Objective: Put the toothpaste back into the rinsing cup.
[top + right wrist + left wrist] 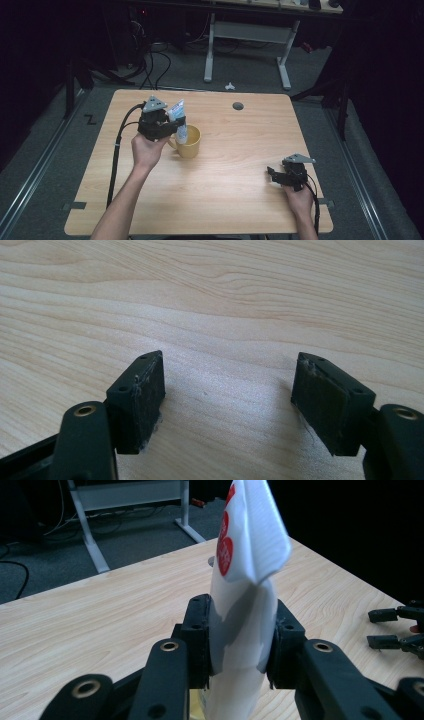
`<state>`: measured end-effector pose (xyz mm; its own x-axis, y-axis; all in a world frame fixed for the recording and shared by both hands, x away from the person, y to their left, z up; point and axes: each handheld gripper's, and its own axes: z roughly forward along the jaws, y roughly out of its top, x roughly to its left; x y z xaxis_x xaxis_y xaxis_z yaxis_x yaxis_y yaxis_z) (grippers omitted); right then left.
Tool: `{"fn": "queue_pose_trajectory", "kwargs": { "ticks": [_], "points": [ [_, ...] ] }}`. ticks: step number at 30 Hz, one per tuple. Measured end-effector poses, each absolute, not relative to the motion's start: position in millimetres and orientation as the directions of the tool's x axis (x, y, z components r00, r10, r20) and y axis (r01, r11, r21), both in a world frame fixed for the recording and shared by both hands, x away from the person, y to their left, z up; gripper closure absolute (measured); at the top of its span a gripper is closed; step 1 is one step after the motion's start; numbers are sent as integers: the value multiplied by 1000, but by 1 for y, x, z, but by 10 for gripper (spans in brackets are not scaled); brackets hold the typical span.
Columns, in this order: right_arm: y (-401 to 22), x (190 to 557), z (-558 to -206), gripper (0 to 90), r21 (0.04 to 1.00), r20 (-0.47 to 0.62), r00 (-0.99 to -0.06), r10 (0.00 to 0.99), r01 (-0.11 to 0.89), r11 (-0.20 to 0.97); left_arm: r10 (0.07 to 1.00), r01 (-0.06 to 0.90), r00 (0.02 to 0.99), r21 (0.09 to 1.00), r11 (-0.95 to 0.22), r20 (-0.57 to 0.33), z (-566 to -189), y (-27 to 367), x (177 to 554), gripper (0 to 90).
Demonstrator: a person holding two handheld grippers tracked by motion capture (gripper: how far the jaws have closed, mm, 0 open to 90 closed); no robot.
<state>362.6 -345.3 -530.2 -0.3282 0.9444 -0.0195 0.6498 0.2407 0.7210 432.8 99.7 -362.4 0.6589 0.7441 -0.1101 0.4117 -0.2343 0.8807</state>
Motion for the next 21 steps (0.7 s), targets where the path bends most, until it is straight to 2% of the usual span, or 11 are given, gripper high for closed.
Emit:
{"fn": "queue_pose_trajectory", "kwargs": {
  "ticks": [21],
  "points": [
    [-345, 363, -530, 295, 721, -20, -328, 944, 650, 241, 744, 409, 661, 877, -251, -96, -377, 83, 444, 678]
  ]
}}
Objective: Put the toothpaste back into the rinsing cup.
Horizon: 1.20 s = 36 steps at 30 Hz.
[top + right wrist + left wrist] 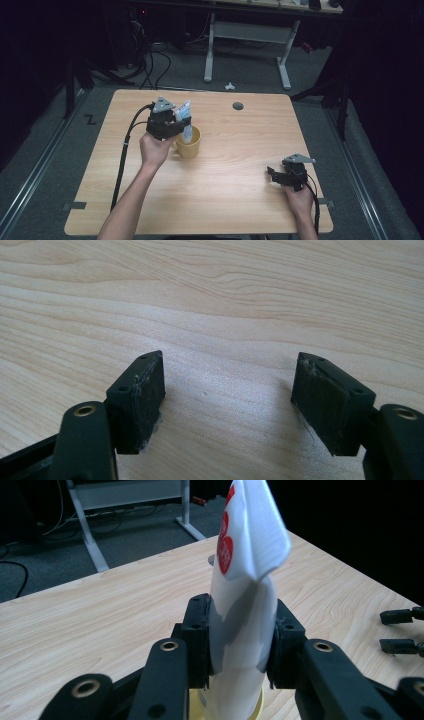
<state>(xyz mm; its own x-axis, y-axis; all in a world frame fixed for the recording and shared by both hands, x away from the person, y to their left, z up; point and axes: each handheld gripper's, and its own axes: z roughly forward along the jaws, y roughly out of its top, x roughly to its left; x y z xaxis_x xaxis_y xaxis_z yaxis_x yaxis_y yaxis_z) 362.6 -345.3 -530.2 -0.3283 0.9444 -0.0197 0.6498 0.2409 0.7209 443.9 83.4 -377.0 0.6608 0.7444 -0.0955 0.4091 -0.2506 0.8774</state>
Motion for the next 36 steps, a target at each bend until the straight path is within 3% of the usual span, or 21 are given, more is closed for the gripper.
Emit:
{"fn": "queue_pose_trajectory", "kwargs": {
  "ticks": [36],
  "points": [
    [-345, 362, -530, 295, 721, -19, -329, 944, 650, 241, 775, 449, 625, 855, -261, -92, -414, 78, 451, 677]
  ]
}}
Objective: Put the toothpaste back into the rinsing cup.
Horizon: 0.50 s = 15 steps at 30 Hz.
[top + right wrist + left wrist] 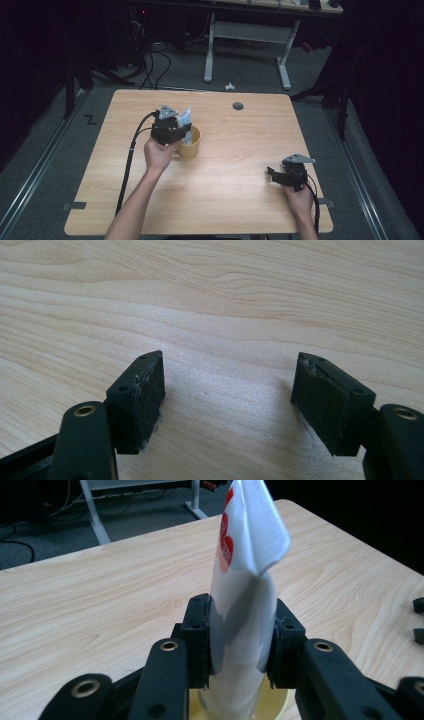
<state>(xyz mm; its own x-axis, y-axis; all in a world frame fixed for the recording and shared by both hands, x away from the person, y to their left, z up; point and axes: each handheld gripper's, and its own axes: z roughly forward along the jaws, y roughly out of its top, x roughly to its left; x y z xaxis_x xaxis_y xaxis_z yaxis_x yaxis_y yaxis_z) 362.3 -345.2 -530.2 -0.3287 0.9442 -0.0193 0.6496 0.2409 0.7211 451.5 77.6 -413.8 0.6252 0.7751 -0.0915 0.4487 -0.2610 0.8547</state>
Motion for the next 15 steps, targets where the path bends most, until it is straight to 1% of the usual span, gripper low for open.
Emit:
{"fn": "queue_pose_trajectory", "kwargs": {
  "ticks": [15],
  "points": [
    [-345, 362, -530, 295, 721, -19, -329, 944, 649, 241, 789, 456, 606, 857, -239, -103, -423, 78, 454, 677]
  ]
}}
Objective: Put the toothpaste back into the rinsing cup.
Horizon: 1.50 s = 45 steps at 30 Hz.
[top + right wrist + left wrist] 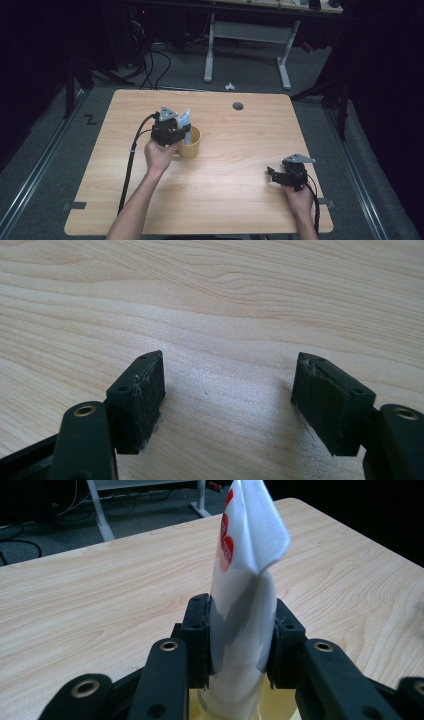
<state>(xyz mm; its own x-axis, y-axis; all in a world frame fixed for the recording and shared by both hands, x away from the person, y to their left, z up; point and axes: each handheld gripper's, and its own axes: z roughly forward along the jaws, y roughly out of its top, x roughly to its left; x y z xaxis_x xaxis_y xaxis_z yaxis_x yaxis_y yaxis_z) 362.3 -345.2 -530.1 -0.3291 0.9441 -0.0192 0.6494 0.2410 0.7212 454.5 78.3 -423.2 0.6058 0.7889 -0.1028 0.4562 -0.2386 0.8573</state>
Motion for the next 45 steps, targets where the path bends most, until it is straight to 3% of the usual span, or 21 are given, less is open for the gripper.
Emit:
{"fn": "queue_pose_trajectory", "kwargs": {
  "ticks": [45],
  "points": [
    [-345, 362, -530, 295, 721, -19, -329, 944, 649, 241, 813, 481, 576, 840, -252, -86, -448, 69, 460, 673]
  ]
}}
